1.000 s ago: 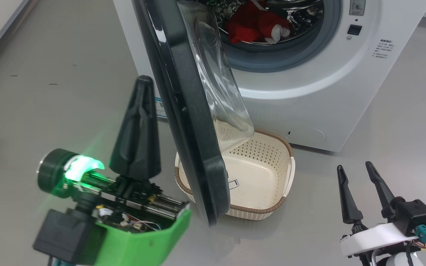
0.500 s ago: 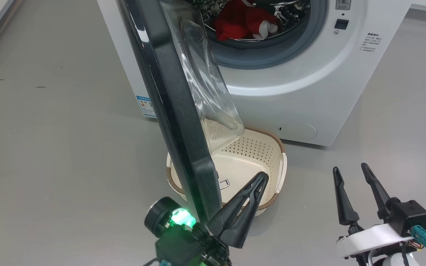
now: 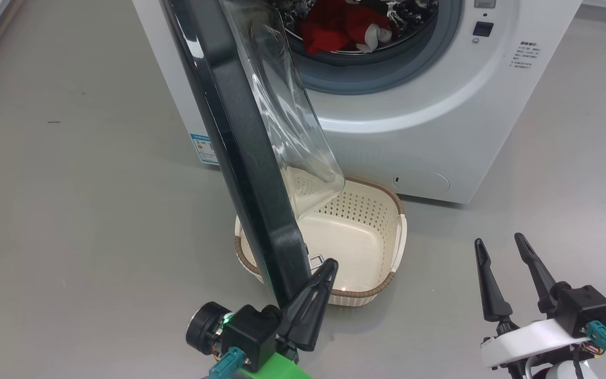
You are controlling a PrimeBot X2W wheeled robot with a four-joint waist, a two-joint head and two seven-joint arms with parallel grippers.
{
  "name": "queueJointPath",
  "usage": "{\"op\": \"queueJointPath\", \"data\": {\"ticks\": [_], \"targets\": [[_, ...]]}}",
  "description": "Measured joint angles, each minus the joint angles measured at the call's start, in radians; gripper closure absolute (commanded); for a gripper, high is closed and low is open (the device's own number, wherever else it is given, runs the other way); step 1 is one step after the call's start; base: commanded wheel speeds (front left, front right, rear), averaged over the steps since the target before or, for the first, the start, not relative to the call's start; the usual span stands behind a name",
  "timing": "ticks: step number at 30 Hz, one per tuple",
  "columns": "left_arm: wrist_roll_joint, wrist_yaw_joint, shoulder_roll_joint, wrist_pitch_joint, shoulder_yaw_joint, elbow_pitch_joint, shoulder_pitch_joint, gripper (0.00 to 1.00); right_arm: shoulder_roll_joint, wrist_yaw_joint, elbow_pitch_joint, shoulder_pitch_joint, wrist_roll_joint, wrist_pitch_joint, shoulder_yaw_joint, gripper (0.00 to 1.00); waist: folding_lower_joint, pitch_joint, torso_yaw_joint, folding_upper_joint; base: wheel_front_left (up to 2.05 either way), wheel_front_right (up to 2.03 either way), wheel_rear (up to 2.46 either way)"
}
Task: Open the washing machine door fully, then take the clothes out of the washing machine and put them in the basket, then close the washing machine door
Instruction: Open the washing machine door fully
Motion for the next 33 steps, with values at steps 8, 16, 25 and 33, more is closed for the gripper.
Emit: {"op": "queueJointPath", "data": {"ticks": [8, 16, 25, 33], "targets": [[0.001, 0.024, 0.000, 0.000, 0.012, 0.028, 0.000, 1.00, 0.000, 0.003, 0.005, 0.000, 0.000, 0.000, -0.004, 0.00, 0.0000, -0.001, 0.008, 0.0000, 0.00, 0.00, 0.00], [-0.002, 0.038, 0.000, -0.008, 0.011, 0.050, 0.000, 1.00, 0.001, 0.005, 0.009, 0.000, 0.001, 0.000, -0.007, 0.00, 0.0000, -0.002, 0.023, 0.0000, 0.00, 0.00, 0.00], [-0.010, 0.045, -0.001, -0.023, 0.007, 0.065, 0.001, 1.00, 0.002, 0.008, 0.007, 0.000, 0.002, 0.000, -0.030, 0.00, 0.0000, 0.004, 0.064, 0.0000, 0.00, 0.00, 0.00], [-0.017, 0.048, -0.004, -0.052, 0.006, 0.072, 0.003, 1.00, 0.002, 0.008, 0.005, 0.000, 0.002, 0.000, -0.041, 0.00, 0.0000, 0.011, 0.106, 0.0000, 0.00, 0.00, 0.00]]}}
